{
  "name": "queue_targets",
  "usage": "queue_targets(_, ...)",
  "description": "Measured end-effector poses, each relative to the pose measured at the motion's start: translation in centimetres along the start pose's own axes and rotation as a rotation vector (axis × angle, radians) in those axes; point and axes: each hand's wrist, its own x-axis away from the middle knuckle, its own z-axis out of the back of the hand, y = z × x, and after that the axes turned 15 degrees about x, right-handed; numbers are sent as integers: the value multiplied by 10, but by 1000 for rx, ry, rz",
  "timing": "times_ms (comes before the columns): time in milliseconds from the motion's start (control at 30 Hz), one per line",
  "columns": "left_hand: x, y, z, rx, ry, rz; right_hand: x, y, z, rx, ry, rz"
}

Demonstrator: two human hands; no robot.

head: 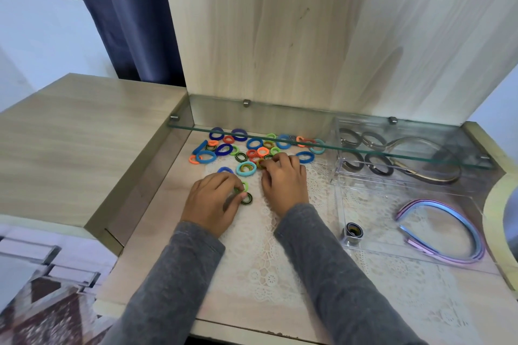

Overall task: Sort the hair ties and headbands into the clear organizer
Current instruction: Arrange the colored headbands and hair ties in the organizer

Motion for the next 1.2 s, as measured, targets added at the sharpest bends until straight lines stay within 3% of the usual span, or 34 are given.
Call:
queue_targets(700, 1, 16, 6, -24, -132, 37, 30, 3, 9, -80, 104, 35)
queue_targets(867, 0, 19, 7, -20, -19, 106, 41, -4, 18, -193, 112, 20)
queue_targets(1000, -1, 17, 5, -93, 85, 216, 50, -10, 21, -200, 112, 125)
queue_targets(1200, -3, 16, 5, -175, 105, 336, 53, -12, 24, -155, 113, 217)
